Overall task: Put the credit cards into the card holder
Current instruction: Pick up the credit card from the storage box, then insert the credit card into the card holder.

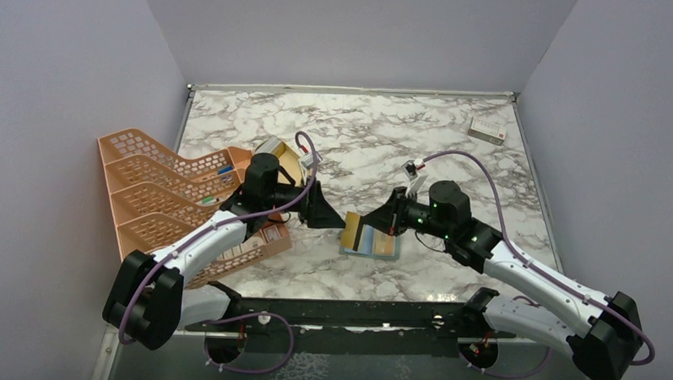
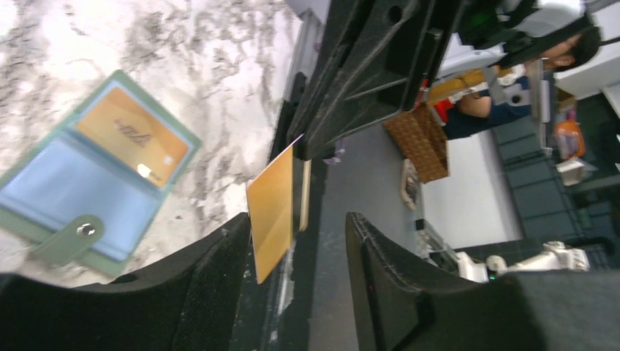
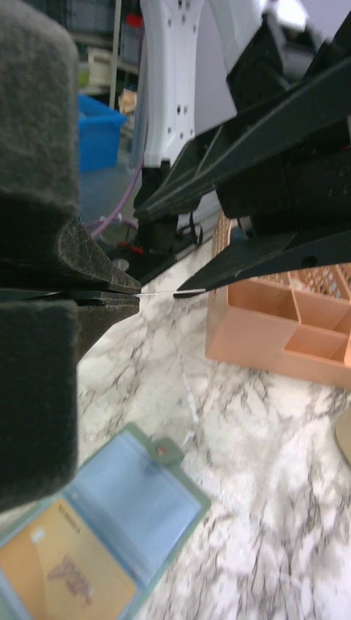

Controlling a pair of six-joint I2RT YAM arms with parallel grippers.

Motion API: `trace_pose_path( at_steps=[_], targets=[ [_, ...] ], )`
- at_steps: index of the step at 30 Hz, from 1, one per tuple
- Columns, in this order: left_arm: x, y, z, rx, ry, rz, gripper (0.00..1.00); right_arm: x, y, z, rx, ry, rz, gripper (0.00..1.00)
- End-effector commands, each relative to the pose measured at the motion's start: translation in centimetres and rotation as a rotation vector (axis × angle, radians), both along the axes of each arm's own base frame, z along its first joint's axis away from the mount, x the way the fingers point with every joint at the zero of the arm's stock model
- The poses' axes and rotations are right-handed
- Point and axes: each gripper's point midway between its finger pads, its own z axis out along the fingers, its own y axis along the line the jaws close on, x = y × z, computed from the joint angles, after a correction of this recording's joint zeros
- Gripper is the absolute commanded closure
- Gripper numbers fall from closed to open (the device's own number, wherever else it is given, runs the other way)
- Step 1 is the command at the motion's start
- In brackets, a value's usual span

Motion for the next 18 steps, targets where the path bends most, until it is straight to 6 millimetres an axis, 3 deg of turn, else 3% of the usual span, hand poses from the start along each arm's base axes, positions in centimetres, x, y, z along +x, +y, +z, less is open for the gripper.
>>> trace_pose_path(
  at_steps=[1, 7, 11, 18],
  targets=[
    [2.4, 0.6, -3.8, 0.201, -0.029, 0.119, 0.38, 2.0, -1.8, -1.5, -0.146, -0.055, -0.099, 0.99],
    [3.6, 1.2, -5.8, 0.315, -0.032, 0.189, 0.23, 3.3, -2.9, -4.1, -0.258, -0.053, -0.153, 0.99],
    [3.5, 0.7, -7.3, 0.393, -0.037, 0.192, 0.02, 4.3, -3.9, -6.1, -0.323, -0.037, -0.187, 0.99],
    [3.1, -0.6, -9.6, 0.531, -0.059, 0.178, 0.03, 6.2, -5.9, -7.7, -0.336, 0.019, -0.202, 0.99]
  ],
)
